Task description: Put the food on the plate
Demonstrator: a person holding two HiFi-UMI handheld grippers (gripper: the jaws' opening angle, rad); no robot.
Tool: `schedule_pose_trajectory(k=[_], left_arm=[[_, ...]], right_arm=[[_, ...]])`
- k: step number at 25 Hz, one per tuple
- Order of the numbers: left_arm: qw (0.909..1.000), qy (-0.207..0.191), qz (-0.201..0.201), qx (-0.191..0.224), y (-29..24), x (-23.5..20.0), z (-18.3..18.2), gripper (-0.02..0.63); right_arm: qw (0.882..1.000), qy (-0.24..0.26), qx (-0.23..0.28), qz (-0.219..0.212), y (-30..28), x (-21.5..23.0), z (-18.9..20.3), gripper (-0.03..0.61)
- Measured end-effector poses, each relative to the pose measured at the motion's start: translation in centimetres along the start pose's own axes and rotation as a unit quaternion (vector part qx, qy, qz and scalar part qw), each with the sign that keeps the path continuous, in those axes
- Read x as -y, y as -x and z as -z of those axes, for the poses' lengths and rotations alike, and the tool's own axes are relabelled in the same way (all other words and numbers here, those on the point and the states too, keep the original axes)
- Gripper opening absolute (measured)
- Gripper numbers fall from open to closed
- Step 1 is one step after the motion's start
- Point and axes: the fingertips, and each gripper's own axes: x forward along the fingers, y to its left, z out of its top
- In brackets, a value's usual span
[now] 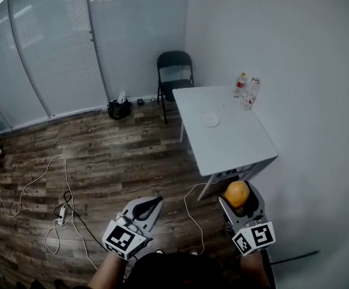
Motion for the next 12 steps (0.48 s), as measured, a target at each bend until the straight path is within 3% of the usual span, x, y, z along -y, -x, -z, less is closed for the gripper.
schedule_pose_trajectory(k=[5,12], left_arm=[[0.9999,0.005,-0.015,0.001,2.9,-3.6,1.2,0.020],[0.9983,0.036,-0.044,0.008,5.1,-9.4,2.8,0.020]], right_arm=[[1.000,0.001,-0.004,-0.003,-3.2,-2.9,1.1,0.395],[0.999,0.013,-0.017,-0.043,-9.3,-7.3,2.2,0.396]])
